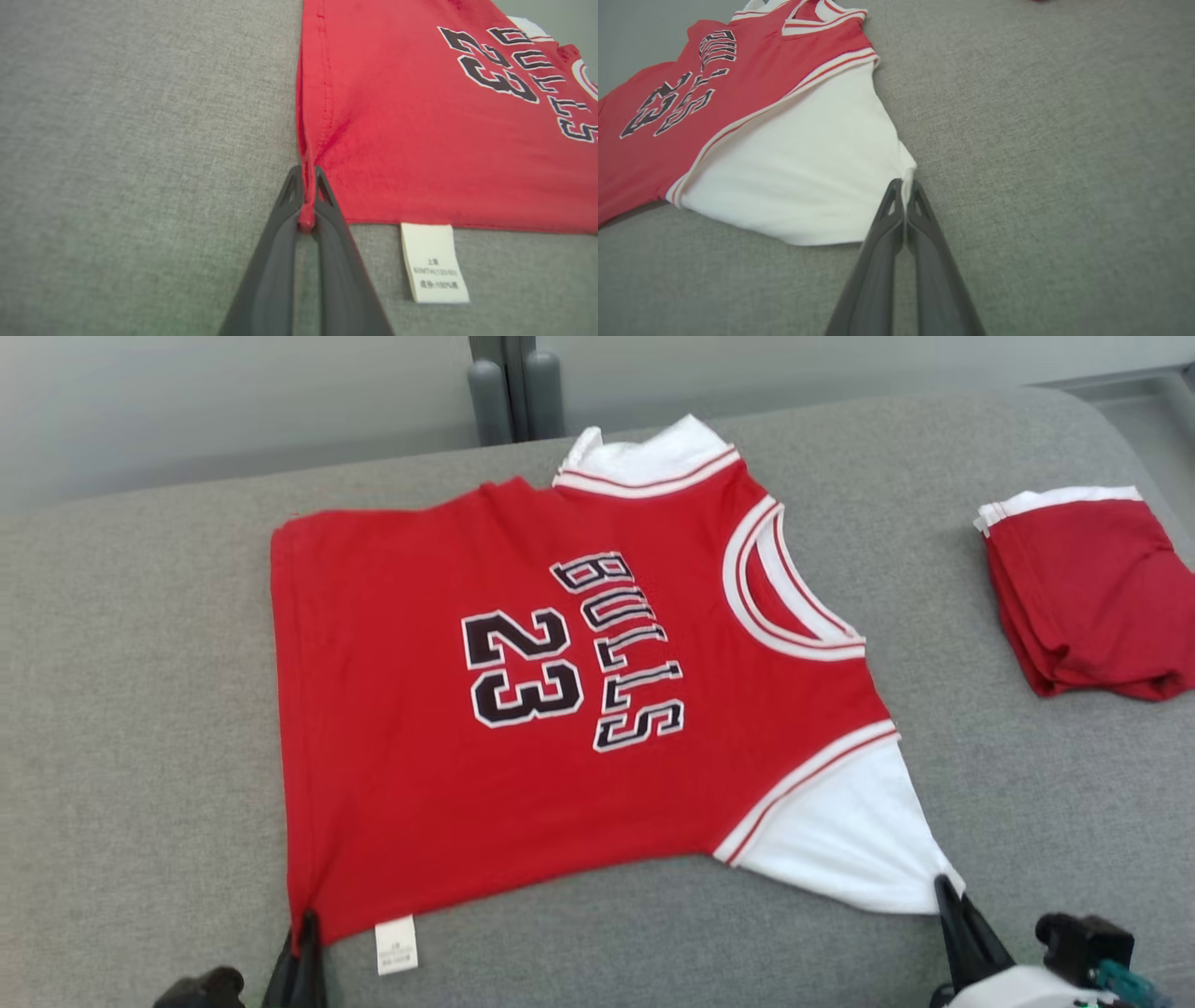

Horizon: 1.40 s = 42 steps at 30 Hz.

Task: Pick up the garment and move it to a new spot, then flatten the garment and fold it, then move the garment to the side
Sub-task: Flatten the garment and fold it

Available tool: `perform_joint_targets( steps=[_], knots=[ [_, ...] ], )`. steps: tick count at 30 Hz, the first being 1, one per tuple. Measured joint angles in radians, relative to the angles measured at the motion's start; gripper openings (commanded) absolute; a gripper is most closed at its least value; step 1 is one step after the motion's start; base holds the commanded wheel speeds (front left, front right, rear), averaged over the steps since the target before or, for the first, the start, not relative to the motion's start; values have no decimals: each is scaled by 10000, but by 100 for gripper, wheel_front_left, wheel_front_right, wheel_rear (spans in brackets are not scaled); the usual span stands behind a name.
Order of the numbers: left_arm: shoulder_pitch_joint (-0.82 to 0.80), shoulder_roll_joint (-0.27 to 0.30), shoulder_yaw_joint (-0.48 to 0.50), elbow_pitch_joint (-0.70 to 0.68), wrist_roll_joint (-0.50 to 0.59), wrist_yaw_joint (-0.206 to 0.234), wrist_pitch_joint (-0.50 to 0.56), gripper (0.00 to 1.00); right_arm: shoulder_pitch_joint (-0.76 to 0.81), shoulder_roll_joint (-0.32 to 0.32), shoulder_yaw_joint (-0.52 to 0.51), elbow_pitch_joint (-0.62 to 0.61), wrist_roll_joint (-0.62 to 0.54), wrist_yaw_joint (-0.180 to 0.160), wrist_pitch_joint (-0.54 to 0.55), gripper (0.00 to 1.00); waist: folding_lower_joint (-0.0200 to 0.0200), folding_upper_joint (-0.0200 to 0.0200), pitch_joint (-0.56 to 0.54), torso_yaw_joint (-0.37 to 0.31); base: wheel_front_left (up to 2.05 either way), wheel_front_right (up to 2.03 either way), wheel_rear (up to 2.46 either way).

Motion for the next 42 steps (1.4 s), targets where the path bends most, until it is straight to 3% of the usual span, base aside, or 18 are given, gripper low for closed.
perform_joint_targets(
  steps=[7,13,23,36,37,38,39,40,41,42],
  knots=[
    [1049,-61,56,-263,79,0,2,0,1368,4,-56,19,98,0,0,0,0,0,-716,197,0,0,0],
    [1239,-63,-136,-966,249,2,2,0,1399,-8,-336,-587,401,0,0,0,0,0,-816,354,0,0,0],
    [-450,157,-539,-1810,198,8,2,0,-1060,-21,-84,-1526,458,-13,0,0,0,0,-53,427,0,0,0],
    [-2821,242,-786,-715,107,8,4,0,-4542,-23,-50,54,-594,-13,0,0,0,0,1279,617,0,0,0],
    [-2957,249,-746,-585,107,8,4,19,-4706,-21,-73,159,-690,-13,0,0,0,0,1376,627,0,0,0],
    [-3067,249,-694,-474,107,8,4,64,-4836,-23,-90,245,-780,-13,-2,0,0,0,1468,638,0,0,0],
    [-3124,247,-627,-382,109,8,2,100,-4915,-23,-100,297,-811,-13,-2,0,0,-1,1539,646,0,0,0],
    [-3173,234,-499,-284,117,8,4,100,-4987,-19,-109,359,-872,-13,0,82,1,-1,1616,654,0,0,0],
    [-3205,236,-408,-222,194,8,4,100,-5024,-21,-125,359,-917,-13,0,100,0,0,1685,662,0,0,0],
    [-3211,236,-364,-215,240,10,4,100,-5037,-19,-146,337,-922,-13,0,100,0,0,1742,668,0,0,0]
  ],
)
